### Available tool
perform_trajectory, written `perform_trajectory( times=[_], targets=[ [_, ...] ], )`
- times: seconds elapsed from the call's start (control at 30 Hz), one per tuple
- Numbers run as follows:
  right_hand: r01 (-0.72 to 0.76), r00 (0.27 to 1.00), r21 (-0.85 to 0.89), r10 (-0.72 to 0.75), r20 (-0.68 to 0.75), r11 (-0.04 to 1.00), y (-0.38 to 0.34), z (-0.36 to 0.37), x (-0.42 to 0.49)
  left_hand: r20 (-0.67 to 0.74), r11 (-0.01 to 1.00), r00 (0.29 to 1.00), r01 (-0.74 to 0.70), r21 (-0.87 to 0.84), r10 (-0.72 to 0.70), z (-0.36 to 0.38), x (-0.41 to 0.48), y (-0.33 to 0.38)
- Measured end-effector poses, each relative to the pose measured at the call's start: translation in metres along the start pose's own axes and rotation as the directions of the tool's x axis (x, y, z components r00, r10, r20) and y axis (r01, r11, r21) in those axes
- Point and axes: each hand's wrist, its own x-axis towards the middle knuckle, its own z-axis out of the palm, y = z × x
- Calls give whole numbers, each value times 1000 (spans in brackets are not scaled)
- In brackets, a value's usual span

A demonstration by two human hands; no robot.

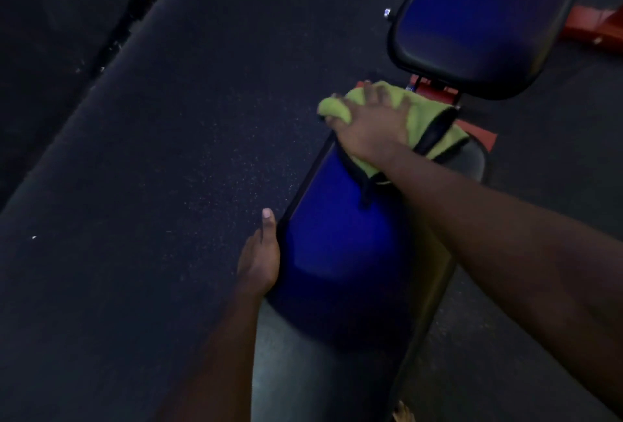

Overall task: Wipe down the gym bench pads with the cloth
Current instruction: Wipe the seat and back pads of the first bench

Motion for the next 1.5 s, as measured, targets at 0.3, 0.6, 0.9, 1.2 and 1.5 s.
perform_trajectory(
  times=[0.3, 0.6, 0.9, 1.2, 1.5],
  targets=[
    [123, 967, -5, -121, -226, 992, 57, 54, -142, -87, 999, 996, 4, 40, 0, 4, -3, 5],
    [-332, 939, 215, 343, -16, 919, 50, -1, -6, -155, 976, 986, -22, 219, 57, 9, -3, 1],
    [257, 949, -23, -256, -185, 966, 9, 44, -109, -145, 973, 985, -57, 224, 91, 8, -3, 1],
    [-438, 878, 363, 478, -23, 822, 108, 2, -41, -53, 980, 997, -53, 194, 64, 6, 13, 26],
    [-459, 683, 710, 723, -102, 534, 62, 55, -175, -57, 986, 997, -33, 164, 43, 26, 42, 53]
  ],
)
